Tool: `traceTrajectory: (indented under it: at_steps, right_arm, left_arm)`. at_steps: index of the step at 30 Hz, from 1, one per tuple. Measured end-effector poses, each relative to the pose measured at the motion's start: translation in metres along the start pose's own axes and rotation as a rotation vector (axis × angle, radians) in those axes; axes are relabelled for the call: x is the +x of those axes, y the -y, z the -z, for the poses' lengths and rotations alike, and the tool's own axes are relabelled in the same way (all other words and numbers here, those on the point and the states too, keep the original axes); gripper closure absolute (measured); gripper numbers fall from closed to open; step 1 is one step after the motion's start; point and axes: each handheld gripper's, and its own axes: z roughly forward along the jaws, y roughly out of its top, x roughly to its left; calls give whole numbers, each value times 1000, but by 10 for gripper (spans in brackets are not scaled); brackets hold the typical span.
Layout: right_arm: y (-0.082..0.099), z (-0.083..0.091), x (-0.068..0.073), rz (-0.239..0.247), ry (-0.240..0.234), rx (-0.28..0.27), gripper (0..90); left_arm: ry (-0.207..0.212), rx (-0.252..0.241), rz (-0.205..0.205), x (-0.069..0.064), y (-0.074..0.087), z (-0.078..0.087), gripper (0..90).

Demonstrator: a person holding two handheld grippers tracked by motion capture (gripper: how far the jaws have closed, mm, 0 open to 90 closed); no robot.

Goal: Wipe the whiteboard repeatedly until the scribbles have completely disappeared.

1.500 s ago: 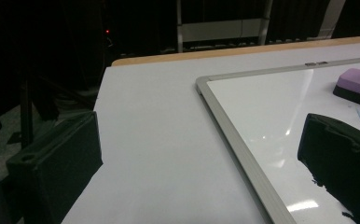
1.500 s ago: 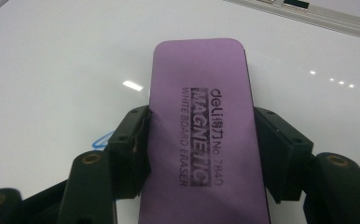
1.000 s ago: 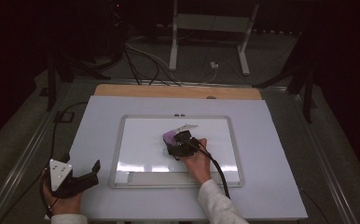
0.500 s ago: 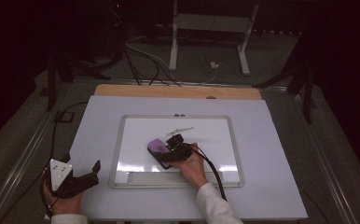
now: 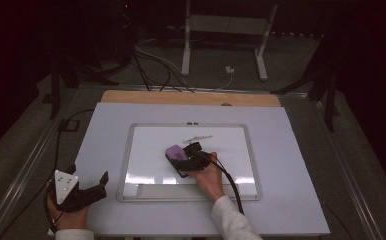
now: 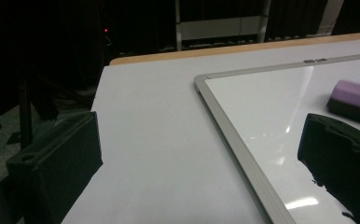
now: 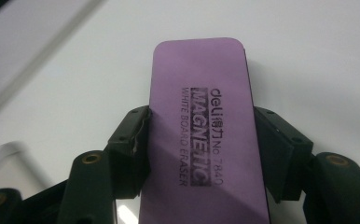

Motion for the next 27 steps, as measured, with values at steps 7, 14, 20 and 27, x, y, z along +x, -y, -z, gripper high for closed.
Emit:
traceTrajectory:
  at_steps: [7,14,20,27]
  right_arm:
    - [1,-7,15,21,-150,29,412]
    - [-3,0,-6,-44,-12,-1,413]
    - [-3,11,-33,-128,110,-32,413]
    - [-1,8,-21,-68,127,-30,412]
  left_arm:
    - [1,1,1,1,0,-1,4]
    - [0,0,3,2,0,0,4]
    - [0,1,2,1,0,0,4]
    - [1,6,-3,0,1,-1,4]
